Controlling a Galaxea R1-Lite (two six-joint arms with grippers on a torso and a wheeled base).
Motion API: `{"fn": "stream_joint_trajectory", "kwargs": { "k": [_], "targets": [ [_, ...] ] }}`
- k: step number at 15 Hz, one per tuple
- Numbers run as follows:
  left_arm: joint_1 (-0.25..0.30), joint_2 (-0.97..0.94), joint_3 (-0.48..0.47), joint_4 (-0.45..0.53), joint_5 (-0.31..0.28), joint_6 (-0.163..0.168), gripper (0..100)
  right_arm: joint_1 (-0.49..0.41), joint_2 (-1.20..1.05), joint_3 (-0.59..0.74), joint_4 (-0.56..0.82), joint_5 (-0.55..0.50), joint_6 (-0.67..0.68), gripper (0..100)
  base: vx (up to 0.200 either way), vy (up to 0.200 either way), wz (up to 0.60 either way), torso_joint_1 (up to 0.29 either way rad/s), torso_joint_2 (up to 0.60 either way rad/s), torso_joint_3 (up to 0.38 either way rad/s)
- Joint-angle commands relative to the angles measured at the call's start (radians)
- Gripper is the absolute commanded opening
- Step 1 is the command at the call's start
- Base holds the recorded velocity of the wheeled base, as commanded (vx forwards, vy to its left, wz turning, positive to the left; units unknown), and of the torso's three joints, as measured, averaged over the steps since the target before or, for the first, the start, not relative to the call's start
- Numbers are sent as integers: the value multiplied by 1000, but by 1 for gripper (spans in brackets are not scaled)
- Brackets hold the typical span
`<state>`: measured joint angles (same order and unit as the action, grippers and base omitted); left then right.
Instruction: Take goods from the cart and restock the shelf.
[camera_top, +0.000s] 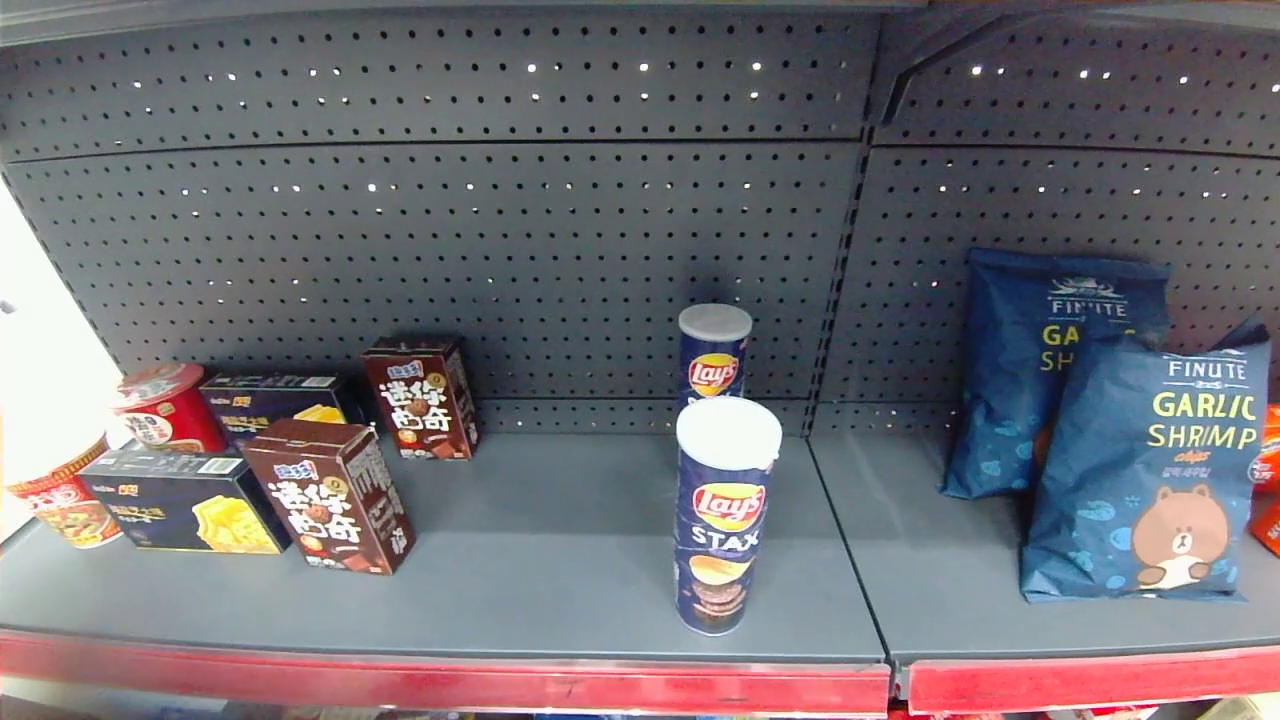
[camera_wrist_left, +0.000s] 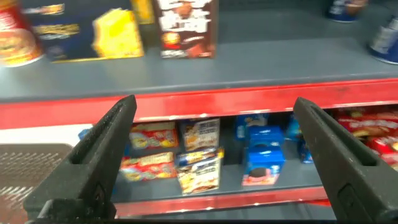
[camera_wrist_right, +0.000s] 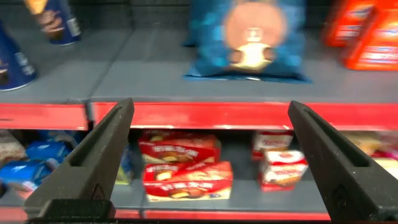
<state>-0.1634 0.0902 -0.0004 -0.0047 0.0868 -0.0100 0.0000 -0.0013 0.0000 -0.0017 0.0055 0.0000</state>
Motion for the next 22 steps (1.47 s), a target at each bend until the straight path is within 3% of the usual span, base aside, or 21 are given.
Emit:
{"fn": "stream_joint_trajectory", "kwargs": {
  "k": [1,9,12,22],
  "targets": [
    [-1,2,0,0,1,-1,100,0,1,0,-1,1,0,100,0,0,0,0,0,0],
    [-1,0,0,0,1,4,100,0,1,0,-1,1,0,100,0,0,0,0,0,0],
    [-2,2,0,0,-1,-2,100,0,1,0,-1,1,0,100,0,-200,0,1,1,4],
    [-1,2,0,0,1,1,100,0,1,0,-1,1,0,100,0,0,0,0,0,0]
  ]
}}
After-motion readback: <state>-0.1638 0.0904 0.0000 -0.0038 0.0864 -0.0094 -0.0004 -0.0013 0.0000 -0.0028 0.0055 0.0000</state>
